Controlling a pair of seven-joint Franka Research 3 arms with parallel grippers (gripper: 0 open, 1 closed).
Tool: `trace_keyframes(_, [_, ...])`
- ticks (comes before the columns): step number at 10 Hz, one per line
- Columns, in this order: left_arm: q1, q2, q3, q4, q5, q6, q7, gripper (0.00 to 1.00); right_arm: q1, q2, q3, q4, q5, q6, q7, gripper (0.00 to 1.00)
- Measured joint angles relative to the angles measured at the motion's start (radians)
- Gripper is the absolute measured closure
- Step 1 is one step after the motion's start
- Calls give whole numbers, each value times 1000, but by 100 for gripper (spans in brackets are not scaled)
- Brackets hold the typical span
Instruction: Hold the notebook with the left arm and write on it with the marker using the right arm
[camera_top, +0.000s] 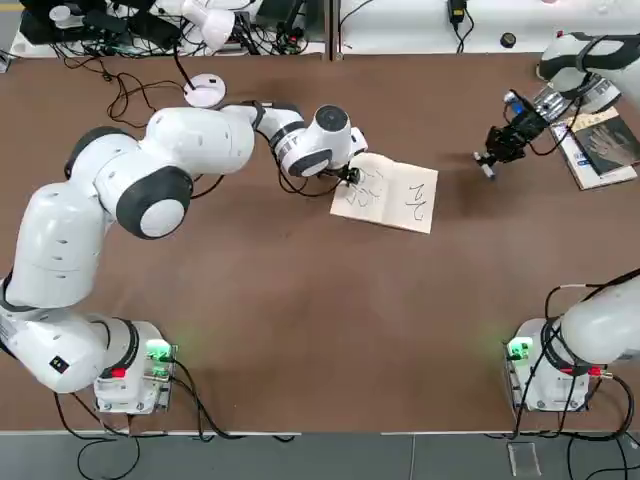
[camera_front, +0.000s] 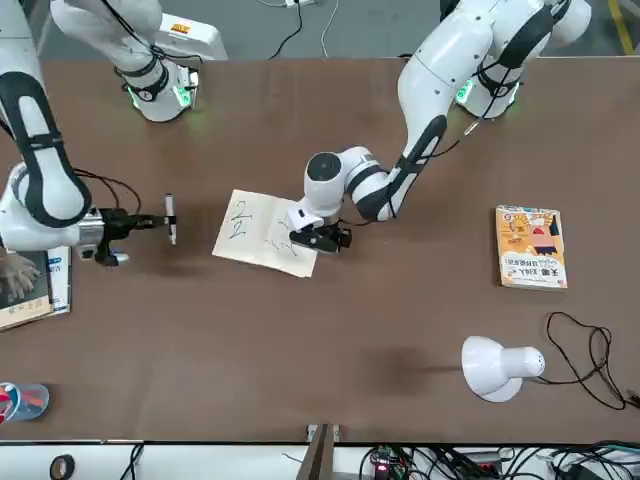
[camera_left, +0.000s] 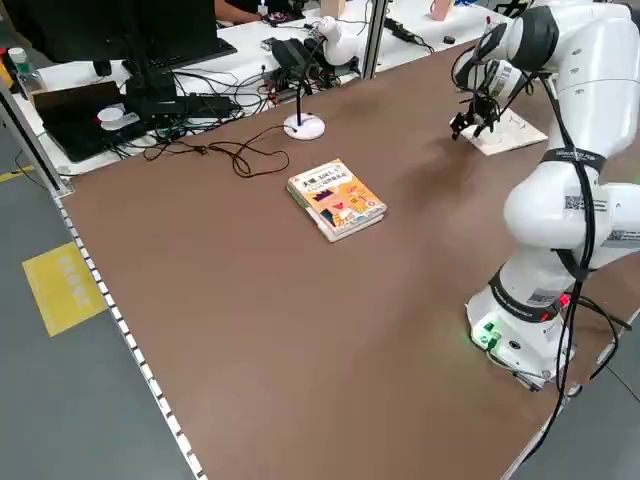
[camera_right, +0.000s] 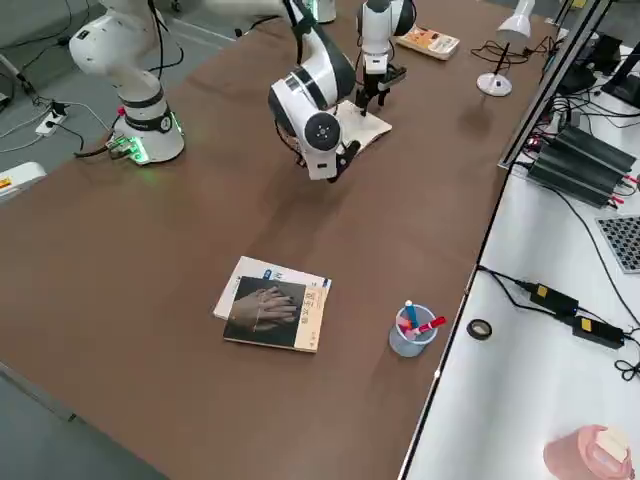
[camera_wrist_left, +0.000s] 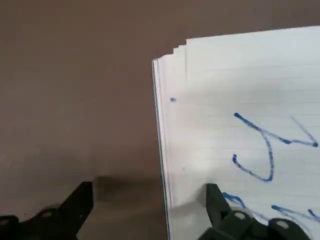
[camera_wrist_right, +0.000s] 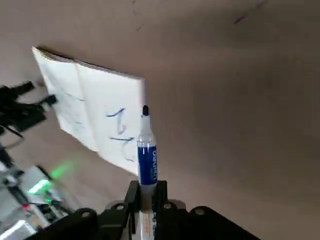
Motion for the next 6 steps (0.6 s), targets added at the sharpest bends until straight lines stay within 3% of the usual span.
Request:
trace_keyframes(3, [7, -9, 5, 21, 0, 5, 0, 0, -29, 7, -14, 6, -81, 118, -84, 83])
trace_keyframes(6, [32, -66, 5, 46, 1, -84, 0, 0, -1, 15, -83, 1, -112, 225, -99, 83])
